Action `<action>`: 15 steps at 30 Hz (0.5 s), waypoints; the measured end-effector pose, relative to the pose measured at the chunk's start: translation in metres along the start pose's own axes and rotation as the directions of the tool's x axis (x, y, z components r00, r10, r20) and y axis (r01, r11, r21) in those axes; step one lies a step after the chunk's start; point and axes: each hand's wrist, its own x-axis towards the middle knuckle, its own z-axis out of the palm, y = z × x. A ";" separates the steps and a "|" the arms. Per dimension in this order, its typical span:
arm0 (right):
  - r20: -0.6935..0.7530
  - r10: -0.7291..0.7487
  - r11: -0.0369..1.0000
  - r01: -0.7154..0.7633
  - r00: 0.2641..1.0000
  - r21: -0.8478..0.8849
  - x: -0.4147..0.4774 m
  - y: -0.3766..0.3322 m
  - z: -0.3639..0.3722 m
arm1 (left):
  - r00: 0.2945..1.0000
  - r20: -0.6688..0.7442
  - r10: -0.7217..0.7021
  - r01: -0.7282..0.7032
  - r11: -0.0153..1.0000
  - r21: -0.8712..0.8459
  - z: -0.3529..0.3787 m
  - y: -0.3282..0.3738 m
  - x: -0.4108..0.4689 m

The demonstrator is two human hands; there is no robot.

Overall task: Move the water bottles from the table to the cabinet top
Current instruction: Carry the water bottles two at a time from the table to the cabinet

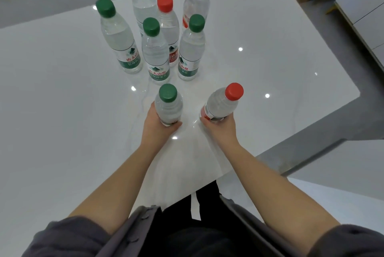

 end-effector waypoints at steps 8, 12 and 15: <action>-0.029 0.032 0.995 -0.029 0.999 0.091 -0.017 0.011 -0.015 | 0.998 0.055 -0.012 0.013 1.000 -0.008 0.007 0.019 -0.019; -0.128 0.072 0.988 -0.053 0.989 0.146 -0.044 0.025 -0.050 | 0.989 0.139 0.051 -0.042 0.997 -0.070 0.031 0.038 -0.046; -0.198 0.092 0.978 -0.051 0.976 0.204 -0.065 0.040 -0.087 | 0.971 0.218 0.095 -0.075 0.992 -0.101 0.060 0.057 -0.065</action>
